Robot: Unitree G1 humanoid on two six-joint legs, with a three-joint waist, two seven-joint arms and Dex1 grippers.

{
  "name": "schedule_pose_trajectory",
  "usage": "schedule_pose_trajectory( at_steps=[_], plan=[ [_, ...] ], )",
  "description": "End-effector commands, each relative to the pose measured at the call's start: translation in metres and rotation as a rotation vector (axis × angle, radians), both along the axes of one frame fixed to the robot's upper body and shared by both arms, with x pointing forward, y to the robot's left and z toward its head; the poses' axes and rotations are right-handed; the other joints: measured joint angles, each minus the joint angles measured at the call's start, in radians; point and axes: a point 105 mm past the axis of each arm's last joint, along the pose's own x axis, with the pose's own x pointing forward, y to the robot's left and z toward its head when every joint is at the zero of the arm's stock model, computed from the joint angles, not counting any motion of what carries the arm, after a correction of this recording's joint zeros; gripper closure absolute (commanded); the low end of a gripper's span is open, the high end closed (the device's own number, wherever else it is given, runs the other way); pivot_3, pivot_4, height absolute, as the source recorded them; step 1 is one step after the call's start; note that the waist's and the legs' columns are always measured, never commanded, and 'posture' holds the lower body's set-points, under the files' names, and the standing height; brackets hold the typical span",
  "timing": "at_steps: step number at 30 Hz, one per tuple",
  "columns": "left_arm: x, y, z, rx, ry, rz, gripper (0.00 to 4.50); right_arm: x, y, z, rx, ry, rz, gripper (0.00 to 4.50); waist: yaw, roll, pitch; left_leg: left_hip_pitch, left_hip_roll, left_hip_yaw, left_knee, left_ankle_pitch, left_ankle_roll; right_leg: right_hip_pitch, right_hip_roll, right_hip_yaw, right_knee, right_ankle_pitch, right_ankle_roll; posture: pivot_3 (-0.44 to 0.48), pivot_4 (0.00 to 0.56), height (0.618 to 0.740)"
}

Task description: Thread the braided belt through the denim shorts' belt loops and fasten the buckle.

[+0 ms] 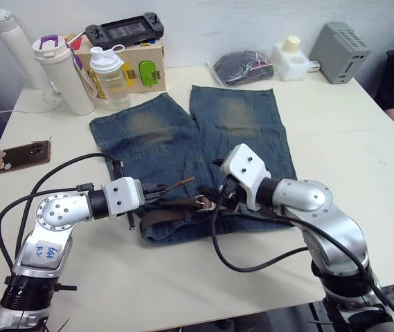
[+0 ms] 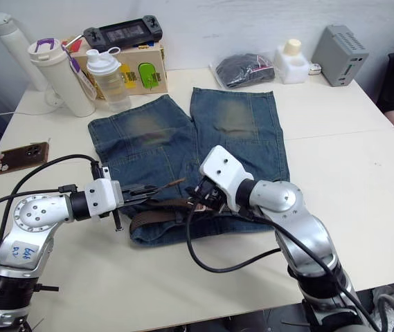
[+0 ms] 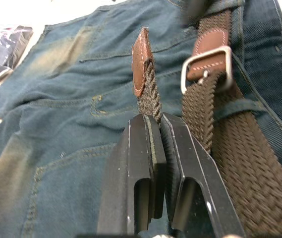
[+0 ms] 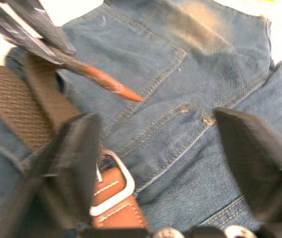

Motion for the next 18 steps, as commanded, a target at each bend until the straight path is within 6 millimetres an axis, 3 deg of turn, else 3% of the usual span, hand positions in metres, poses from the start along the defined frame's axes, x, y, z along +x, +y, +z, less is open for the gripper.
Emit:
schedule_pose_trajectory(
  at_steps=[1, 3, 5, 18],
  plan=[
    [-0.007, -0.003, 0.009, 0.001, -0.037, -0.028, 4.5, 0.004, 0.006, -0.009, -0.054, 0.017, 0.043, 2.82, 0.0, 0.0, 0.0, 0.0, 0.0, 0.0, 0.0, 0.0, 0.0, 0.0, 0.0, 0.0, 0.0, 0.0, 0.0, 0.0, 0.15, 0.687],
    [-0.008, -0.003, 0.009, 0.005, -0.035, -0.029, 4.5, 0.005, 0.011, -0.017, -0.091, 0.036, 0.078, 3.76, 0.0, 0.0, 0.0, 0.0, 0.0, 0.0, 0.0, 0.0, 0.0, 0.0, 0.0, 0.0, 0.0, 0.0, 0.0, 0.0, 0.15, 0.687],
    [-0.008, -0.003, 0.009, 0.009, -0.036, -0.027, 4.5, 0.005, 0.015, -0.024, -0.119, 0.063, 0.112, 4.41, -0.001, 0.0, 0.0, 0.0, 0.0, 0.0, 0.0, 0.0, 0.0, 0.0, 0.0, 0.0, 0.0, 0.0, 0.0, 0.0, 0.15, 0.687],
    [-0.006, -0.001, 0.009, 0.03, -0.066, -0.008, 4.5, -0.014, 0.021, -0.051, -0.211, 0.184, 0.244, 4.41, -0.001, 0.0, 0.0, 0.0, 0.0, 0.0, 0.0, 0.0, 0.0, 0.0, 0.0, 0.0, 0.001, 0.0, 0.0, 0.0, 0.15, 0.687]
  ],
)
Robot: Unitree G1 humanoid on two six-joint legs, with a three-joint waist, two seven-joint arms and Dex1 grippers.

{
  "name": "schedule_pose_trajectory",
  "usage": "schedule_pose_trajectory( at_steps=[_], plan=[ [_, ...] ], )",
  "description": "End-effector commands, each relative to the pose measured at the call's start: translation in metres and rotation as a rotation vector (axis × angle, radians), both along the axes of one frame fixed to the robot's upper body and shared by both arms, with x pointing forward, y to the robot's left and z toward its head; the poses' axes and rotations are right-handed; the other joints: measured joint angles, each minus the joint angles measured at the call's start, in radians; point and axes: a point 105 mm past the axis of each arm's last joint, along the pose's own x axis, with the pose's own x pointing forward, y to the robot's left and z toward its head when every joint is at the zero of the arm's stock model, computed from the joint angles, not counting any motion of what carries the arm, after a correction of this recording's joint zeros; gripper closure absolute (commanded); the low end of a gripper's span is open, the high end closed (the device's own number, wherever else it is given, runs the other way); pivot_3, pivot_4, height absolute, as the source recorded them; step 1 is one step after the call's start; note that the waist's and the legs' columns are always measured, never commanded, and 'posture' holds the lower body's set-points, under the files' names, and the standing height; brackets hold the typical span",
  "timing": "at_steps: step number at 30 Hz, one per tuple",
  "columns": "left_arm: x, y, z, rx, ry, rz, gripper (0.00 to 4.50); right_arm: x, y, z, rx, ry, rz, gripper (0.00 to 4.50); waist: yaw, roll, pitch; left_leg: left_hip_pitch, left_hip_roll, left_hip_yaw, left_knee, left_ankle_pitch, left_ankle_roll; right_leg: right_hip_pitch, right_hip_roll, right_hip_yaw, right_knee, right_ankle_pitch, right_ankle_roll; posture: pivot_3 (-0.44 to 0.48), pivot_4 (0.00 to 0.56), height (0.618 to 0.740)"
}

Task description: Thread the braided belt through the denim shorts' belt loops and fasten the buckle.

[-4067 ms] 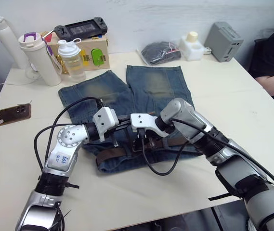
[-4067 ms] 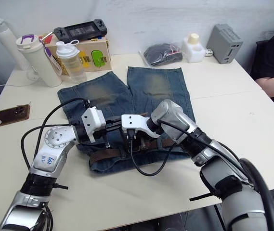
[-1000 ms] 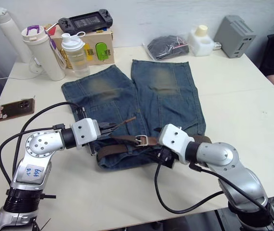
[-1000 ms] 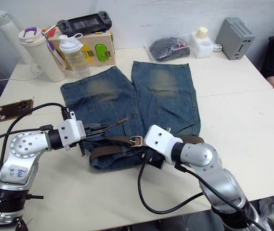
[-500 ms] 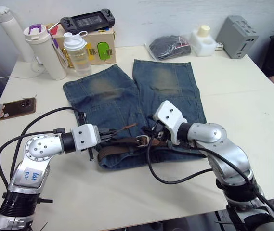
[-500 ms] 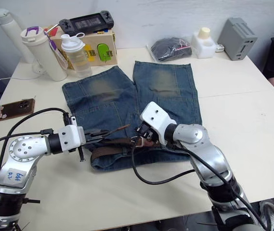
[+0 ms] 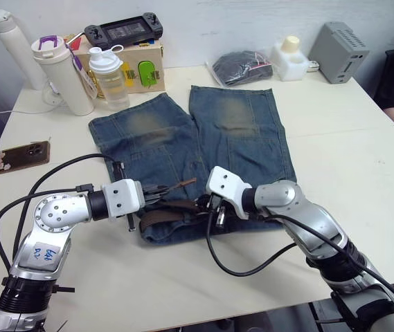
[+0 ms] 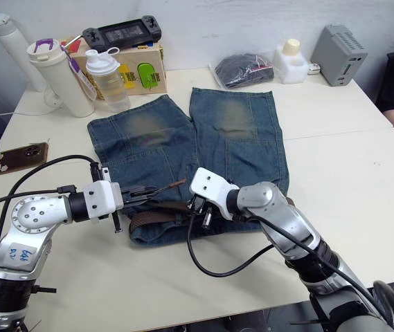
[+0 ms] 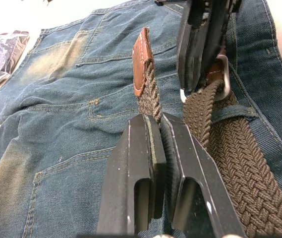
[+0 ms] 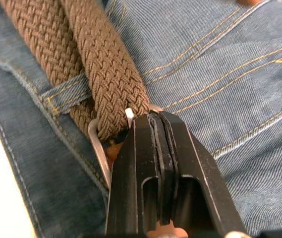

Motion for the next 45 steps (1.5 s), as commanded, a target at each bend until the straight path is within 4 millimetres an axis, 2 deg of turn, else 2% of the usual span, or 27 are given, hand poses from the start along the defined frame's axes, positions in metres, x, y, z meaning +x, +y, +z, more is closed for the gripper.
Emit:
schedule_pose_trajectory(
  at_steps=[1, 11, 18, 21, 25, 29, 32, 45],
  plan=[
    [-0.003, 0.0, 0.008, 0.022, -0.061, -0.004, 4.5, -0.008, 0.004, -0.005, -0.036, 0.023, 0.06, 4.41, 0.0, 0.0, 0.0, 0.0, 0.0, 0.0, 0.0, 0.0, 0.0, 0.0, 0.0, 0.0, 0.0, 0.0, 0.0, 0.0, 0.15, 0.687],
    [0.015, 0.001, 0.017, 0.063, -0.162, -0.024, 4.5, -0.018, 0.01, -0.009, -0.113, 0.048, 0.215, 4.41, 0.001, 0.0, 0.0, 0.0, 0.0, 0.0, 0.0, 0.0, 0.0, 0.0, 0.0, 0.0, 0.0, 0.0, 0.0, 0.0, 0.15, 0.687],
    [0.021, -0.004, 0.018, 0.082, -0.194, -0.06, 4.5, -0.016, 0.012, -0.009, -0.134, 0.036, 0.236, 4.41, -0.001, -0.001, 0.0, 0.0, 0.0, 0.0, 0.001, 0.0, 0.0, 0.0, 0.0, 0.0, 0.0, 0.0, 0.0, 0.0, 0.15, 0.687],
    [0.02, -0.005, 0.016, 0.079, -0.194, -0.067, 4.5, -0.01, 0.011, -0.002, -0.126, 0.022, 0.221, 4.41, 0.0, -0.001, 0.0, 0.0, 0.0, 0.0, 0.001, 0.0, 0.0, 0.0, 0.0, 0.0, 0.001, 0.0, 0.0, 0.0, 0.15, 0.687],
    [0.019, -0.007, 0.016, 0.074, -0.196, -0.071, 4.5, -0.003, 0.006, 0.018, -0.096, -0.002, 0.195, 4.41, 0.001, -0.001, 0.0, 0.0, 0.0, 0.0, 0.002, 0.0, 0.0, 0.0, 0.0, 0.0, 0.001, 0.0, 0.0, 0.0, 0.15, 0.687],
    [0.018, -0.007, 0.017, 0.068, -0.201, -0.072, 4.5, -0.011, 0.004, 0.042, -0.036, 0.014, 0.221, 4.41, 0.001, -0.001, 0.0, -0.001, 0.0, 0.0, 0.003, 0.0, 0.0, 0.0, 0.0, -0.001, 0.001, 0.0, 0.0, 0.0, 0.15, 0.687],
    [0.018, -0.007, 0.017, 0.062, -0.204, -0.069, 4.5, -0.015, 0.002, 0.049, -0.028, 0.043, 0.245, 4.41, 0.002, -0.001, 0.0, -0.001, 0.0, -0.001, 0.003, 0.0, 0.0, 0.0, 0.0, -0.001, 0.001, 0.0, 0.0, 0.0, 0.15, 0.687],
    [0.017, -0.009, 0.017, 0.051, -0.21, -0.057, 4.5, -0.002, 0.002, 0.03, -0.108, 0.065, 0.267, 4.41, 0.001, -0.001, 0.0, -0.001, 0.0, 0.0, 0.003, 0.0, 0.0, 0.0, 0.0, -0.001, 0.002, 0.0, 0.0, 0.0, 0.15, 0.687]
  ],
)
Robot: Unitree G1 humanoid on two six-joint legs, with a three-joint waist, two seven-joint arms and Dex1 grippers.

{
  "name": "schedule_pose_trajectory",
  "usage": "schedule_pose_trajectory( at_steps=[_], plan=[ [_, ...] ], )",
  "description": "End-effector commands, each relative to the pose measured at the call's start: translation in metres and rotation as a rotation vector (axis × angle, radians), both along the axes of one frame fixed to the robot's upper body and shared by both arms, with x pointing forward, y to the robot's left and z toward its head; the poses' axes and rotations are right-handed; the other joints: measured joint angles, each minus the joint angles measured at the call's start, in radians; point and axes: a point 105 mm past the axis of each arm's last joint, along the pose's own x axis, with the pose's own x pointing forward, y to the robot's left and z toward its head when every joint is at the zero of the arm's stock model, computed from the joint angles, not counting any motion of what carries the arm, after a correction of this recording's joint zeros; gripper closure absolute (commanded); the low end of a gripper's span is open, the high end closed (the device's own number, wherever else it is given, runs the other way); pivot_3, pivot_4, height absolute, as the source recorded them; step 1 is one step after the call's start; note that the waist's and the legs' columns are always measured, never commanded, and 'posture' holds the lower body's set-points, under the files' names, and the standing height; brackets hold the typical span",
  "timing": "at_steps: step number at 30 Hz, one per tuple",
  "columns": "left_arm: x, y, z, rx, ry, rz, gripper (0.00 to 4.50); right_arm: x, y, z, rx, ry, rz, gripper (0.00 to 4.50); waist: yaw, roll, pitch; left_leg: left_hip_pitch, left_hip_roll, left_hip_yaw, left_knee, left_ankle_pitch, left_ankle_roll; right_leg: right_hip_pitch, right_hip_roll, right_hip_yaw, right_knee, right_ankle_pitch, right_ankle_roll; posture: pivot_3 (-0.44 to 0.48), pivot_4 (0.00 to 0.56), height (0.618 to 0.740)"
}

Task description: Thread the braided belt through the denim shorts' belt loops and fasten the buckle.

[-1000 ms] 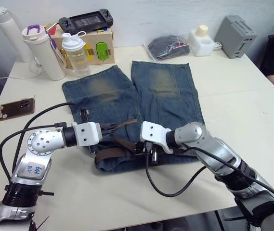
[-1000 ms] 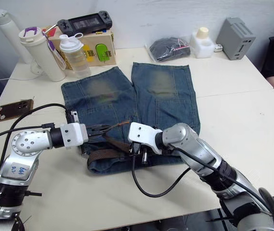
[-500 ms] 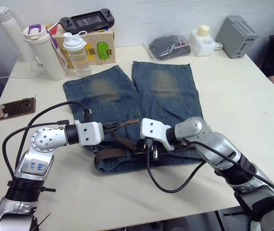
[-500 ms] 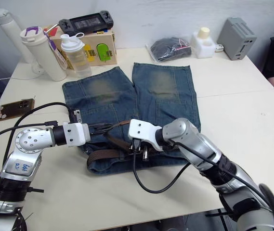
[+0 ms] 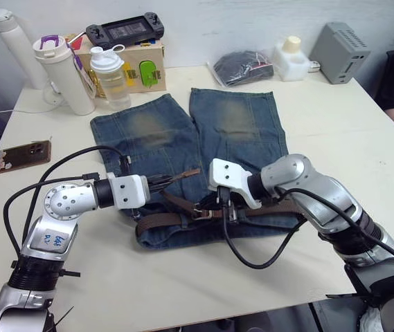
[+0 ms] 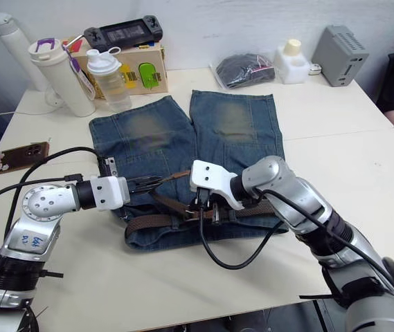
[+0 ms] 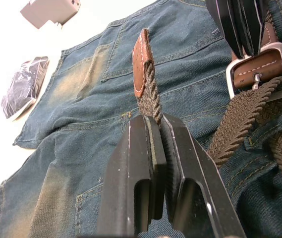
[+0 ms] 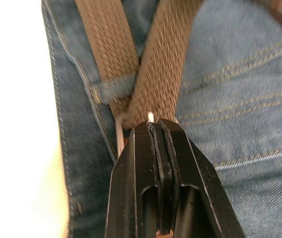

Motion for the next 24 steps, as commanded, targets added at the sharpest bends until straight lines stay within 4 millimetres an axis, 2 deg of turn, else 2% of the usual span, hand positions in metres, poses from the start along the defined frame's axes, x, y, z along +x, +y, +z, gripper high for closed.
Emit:
schedule_pose_trajectory(
  at_steps=[1, 14, 18, 24],
  plan=[
    [-0.005, -0.003, 0.009, -0.007, -0.046, -0.011, 4.5, 0.002, 0.005, 0.007, -0.001, -0.045, 0.039, 4.41, 0.0, 0.0, 0.0, 0.0, 0.0, 0.0, 0.0, 0.0, 0.0, 0.0, 0.0, 0.0, 0.0, 0.0, 0.0, 0.0, 0.15, 0.687],
    [-0.006, -0.004, 0.008, -0.011, -0.049, -0.004, 4.5, 0.0, 0.019, -0.005, -0.022, -0.025, 0.096, 4.41, 0.0, 0.0, 0.0, 0.0, 0.0, 0.0, 0.0, 0.0, 0.0, 0.0, 0.0, 0.0, 0.0, 0.0, 0.0, 0.0, 0.15, 0.687],
    [-0.005, -0.004, 0.008, -0.011, -0.05, -0.002, 4.5, -0.001, 0.018, -0.008, -0.036, -0.019, 0.098, 4.41, 0.0, 0.0, 0.0, 0.0, 0.0, 0.0, 0.0, 0.0, 0.0, 0.0, 0.0, 0.0, 0.0, 0.0, 0.0, 0.0, 0.15, 0.687],
    [-0.004, -0.005, 0.009, -0.014, -0.053, -0.008, 4.5, 0.001, 0.013, -0.023, -0.109, 0.017, 0.095, 4.41, 0.0, 0.0, 0.0, 0.0, 0.0, 0.0, 0.0, 0.0, 0.0, 0.0, 0.0, 0.0, 0.0, 0.0, 0.0, 0.0, 0.15, 0.687]
  ],
)
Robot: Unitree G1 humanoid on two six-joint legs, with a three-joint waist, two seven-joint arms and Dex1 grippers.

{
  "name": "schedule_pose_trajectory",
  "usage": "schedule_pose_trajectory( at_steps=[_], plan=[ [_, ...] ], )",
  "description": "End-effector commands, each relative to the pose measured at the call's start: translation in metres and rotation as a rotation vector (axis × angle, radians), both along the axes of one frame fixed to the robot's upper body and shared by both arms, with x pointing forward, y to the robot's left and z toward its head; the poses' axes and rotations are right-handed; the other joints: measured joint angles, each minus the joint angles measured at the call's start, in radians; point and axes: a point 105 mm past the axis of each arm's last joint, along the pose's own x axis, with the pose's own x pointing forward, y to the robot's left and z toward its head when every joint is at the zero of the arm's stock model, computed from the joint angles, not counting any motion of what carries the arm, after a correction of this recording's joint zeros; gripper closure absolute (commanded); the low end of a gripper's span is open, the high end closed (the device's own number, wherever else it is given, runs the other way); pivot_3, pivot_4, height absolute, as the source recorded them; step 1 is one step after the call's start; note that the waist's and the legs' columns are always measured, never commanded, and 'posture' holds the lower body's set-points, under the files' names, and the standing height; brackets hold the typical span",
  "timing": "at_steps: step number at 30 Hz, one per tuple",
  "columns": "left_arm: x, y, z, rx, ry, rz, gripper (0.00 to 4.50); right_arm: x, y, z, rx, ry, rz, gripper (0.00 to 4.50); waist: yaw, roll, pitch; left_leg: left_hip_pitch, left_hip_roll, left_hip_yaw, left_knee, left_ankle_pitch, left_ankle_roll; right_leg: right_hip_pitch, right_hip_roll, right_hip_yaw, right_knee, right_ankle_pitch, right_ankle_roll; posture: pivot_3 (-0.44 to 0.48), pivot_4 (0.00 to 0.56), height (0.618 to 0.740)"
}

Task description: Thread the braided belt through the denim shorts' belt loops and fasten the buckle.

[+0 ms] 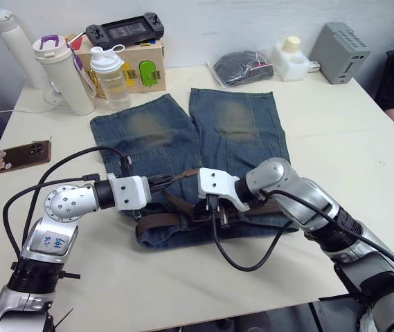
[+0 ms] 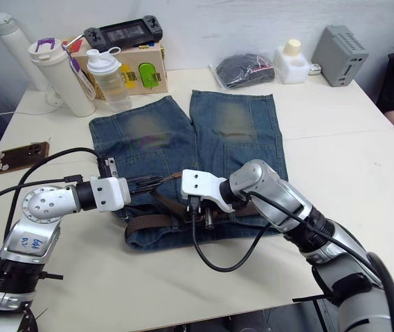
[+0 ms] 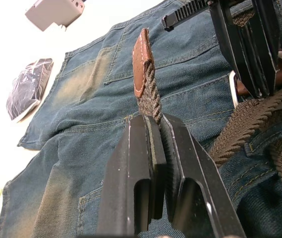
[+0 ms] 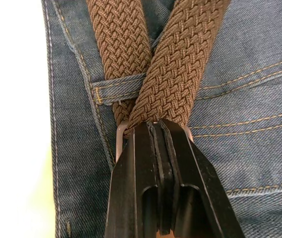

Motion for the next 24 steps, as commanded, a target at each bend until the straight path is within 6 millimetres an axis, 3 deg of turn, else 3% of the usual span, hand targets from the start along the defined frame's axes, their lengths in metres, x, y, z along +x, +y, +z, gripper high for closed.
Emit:
schedule_pose_trajectory(
  at_steps=[1, 6, 16, 24],
  plan=[
    [-0.002, -0.003, 0.007, -0.01, -0.037, -0.012, 4.5, -0.001, -0.002, -0.012, -0.068, 0.023, 0.023, 4.41, 0.0, 0.0, 0.0, 0.0, 0.0, 0.0, 0.0, 0.0, 0.0, 0.0, 0.0, 0.0, 0.0, 0.0, 0.0, 0.0, 0.15, 0.687],
    [-0.002, -0.004, 0.006, -0.011, -0.038, -0.017, 4.5, 0.003, -0.008, -0.017, -0.119, 0.046, 0.026, 4.41, -0.001, 0.0, 0.0, 0.0, 0.0, 0.0, 0.0, 0.0, 0.0, 0.0, 0.0, 0.0, 0.0, 0.0, 0.0, 0.0, 0.15, 0.687],
    [-0.003, -0.003, 0.005, -0.008, -0.039, -0.011, 4.5, 0.004, -0.005, 0.004, -0.074, 0.012, 0.043, 4.41, 0.0, 0.0, 0.0, 0.0, 0.0, 0.0, 0.001, 0.0, 0.0, 0.0, 0.0, 0.0, 0.0, 0.0, 0.0, 0.0, 0.15, 0.687],
    [-0.002, -0.006, 0.008, -0.012, -0.048, -0.019, 4.5, 0.006, -0.005, -0.012, -0.135, 0.046, 0.044, 4.41, 0.0, 0.0, 0.0, 0.0, 0.0, 0.0, 0.001, 0.0, 0.0, 0.0, 0.0, 0.0, 0.001, 0.0, 0.0, 0.0, 0.15, 0.687]
  ],
)
